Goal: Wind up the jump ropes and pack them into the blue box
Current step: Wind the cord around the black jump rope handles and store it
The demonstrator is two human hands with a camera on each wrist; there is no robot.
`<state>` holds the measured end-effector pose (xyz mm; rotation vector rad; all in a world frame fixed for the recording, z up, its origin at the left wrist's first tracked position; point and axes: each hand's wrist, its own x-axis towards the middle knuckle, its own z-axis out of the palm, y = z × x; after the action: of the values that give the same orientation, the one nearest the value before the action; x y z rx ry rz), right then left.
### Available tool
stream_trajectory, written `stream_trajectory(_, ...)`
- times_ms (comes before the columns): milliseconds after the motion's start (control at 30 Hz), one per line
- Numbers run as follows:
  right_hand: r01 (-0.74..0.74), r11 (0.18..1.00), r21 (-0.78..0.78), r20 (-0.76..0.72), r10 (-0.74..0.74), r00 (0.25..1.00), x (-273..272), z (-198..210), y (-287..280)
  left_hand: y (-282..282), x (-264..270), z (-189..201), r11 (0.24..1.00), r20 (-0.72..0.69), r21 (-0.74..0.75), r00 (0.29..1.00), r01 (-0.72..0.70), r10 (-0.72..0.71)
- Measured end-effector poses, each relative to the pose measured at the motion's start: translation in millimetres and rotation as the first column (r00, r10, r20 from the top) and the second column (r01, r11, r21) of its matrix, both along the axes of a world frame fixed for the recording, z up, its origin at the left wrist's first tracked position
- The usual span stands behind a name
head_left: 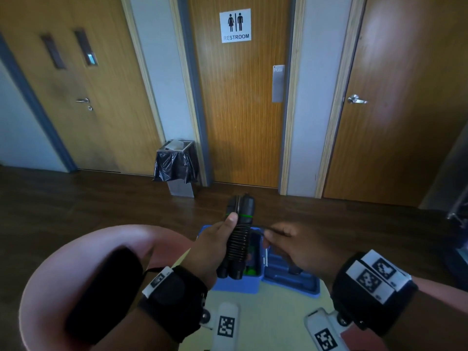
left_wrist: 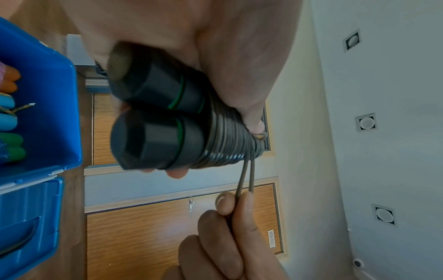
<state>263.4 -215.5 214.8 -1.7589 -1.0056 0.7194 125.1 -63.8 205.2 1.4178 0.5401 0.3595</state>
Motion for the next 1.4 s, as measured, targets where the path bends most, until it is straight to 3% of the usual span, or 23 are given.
stream_trajectory(233,-0.194,0.978,-0.070,-0.129,0.184,0.974,23,7,-13,20,4,3,0.977,0.014,-0.209,0.999,-0.042,0.046)
stream_trajectory(400,-0.231,0.973,-0.021,-0.235,0.219,0.947,35,11,-24,16,-3,6,0.964,0.083,-0.263,0.996,0.042,-0.021)
stream_trajectory(467,-0.204,0.979,0.000,-0.142,0.202,0.969,35,12,-23,7,-4,10,0.958,0.084,-0.274,0.995,0.083,-0.062)
stream_trajectory(567,-0.170,0.985,-0.036,0.189,0.174,0.966,35,12,-19,-10,-2,18,0.942,0.097,-0.290,0.984,0.172,-0.150)
stream_trajectory(600,-0.160,0.986,-0.038,0.234,0.164,0.958,34,13,-17,-15,-1,20,0.933,0.103,-0.298,0.979,0.201,-0.178)
stream_trajectory(767,-0.094,0.994,0.051,0.294,0.075,0.953,27,12,-7,-34,2,22,0.892,0.153,-0.360,0.960,0.274,-0.233)
stream_trajectory(867,-0.112,0.989,0.096,0.305,0.078,0.949,19,11,-4,-36,-1,18,0.811,0.250,-0.430,0.915,0.397,-0.316)
stream_trajectory(1033,-0.113,0.961,0.252,0.158,0.075,0.985,9,5,-3,-33,-4,12,0.594,0.447,-0.493,0.771,0.635,-0.454)
stream_trajectory(1133,-0.175,0.938,0.299,0.017,0.178,0.984,5,8,-5,-33,-3,7,0.508,0.480,-0.510,0.720,0.694,-0.502)
stream_trajectory(1200,-0.228,0.935,0.270,0.028,0.229,0.973,4,11,-6,-33,-2,4,0.453,0.488,-0.531,0.695,0.717,-0.529)
stream_trajectory(1300,-0.267,0.918,0.292,-0.039,0.291,0.956,1,15,-8,-32,3,-1,0.414,0.489,-0.531,0.667,0.739,-0.562)
stream_trajectory(1400,-0.251,0.898,0.363,-0.145,0.320,0.936,-2,13,-10,-29,8,-3,0.446,0.432,-0.529,0.681,0.722,-0.591)
